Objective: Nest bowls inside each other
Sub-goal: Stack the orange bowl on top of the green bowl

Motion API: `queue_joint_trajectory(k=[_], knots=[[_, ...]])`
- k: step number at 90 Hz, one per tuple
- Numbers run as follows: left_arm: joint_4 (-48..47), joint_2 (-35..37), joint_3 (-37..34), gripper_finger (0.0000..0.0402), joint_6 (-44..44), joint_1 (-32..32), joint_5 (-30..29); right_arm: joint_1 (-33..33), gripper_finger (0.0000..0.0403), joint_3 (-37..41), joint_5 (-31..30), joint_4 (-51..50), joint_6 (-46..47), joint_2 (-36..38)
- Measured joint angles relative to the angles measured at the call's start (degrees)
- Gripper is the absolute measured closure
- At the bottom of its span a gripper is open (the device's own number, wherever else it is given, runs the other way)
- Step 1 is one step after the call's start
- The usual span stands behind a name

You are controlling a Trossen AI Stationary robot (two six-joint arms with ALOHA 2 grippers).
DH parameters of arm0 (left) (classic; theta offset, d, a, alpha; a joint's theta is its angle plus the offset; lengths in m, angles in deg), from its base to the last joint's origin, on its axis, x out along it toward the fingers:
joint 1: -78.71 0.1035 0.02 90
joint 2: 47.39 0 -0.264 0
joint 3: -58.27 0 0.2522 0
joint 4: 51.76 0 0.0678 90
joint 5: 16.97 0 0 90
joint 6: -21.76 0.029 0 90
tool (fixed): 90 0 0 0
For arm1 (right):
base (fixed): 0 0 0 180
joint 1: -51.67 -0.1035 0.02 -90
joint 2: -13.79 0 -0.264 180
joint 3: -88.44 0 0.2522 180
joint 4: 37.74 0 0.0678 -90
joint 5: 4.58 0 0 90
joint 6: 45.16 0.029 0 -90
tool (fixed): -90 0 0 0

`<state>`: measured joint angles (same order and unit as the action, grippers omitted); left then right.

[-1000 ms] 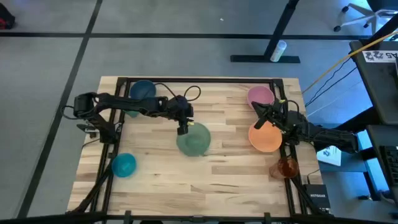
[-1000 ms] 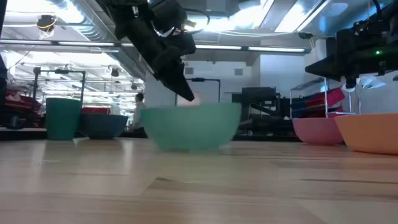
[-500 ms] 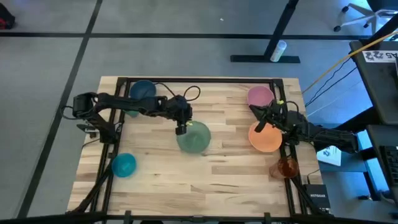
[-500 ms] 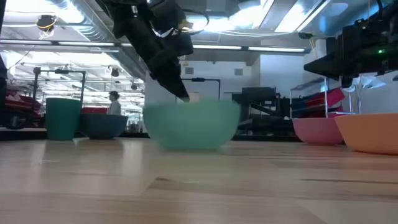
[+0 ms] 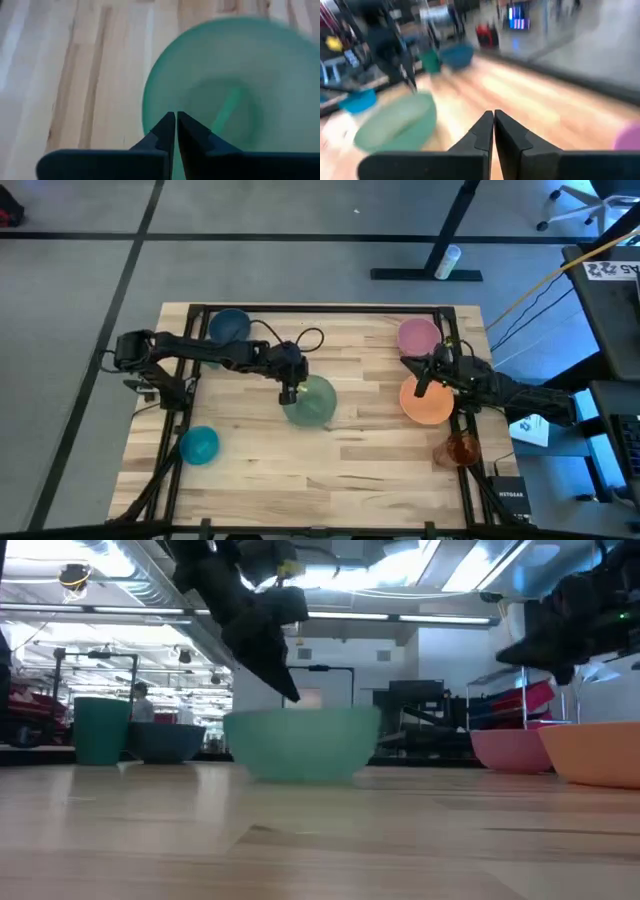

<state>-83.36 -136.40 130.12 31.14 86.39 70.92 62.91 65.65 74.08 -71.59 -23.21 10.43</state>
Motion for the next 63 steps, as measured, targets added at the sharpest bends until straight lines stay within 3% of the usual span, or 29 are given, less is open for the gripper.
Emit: queue_joint_trajectory(k=[15,43,63], knots=[[4.0,1.8,0.0,0.0401,1.1,-0.8,2.3,0.0,0.0402,-2.3,5.6,-3.8,5.0,-2.9],[7.4,3.8,0.0,0.0401,3.0,-0.7,5.2,0.0,0.0402,-7.8,9.2,-3.7,12.4,-16.3],[10.3,4.3,0.0,0.0401,4.1,-0.7,10.5,0.0,0.0402,-19.0,16.0,-6.3,12.1,-28.6]])
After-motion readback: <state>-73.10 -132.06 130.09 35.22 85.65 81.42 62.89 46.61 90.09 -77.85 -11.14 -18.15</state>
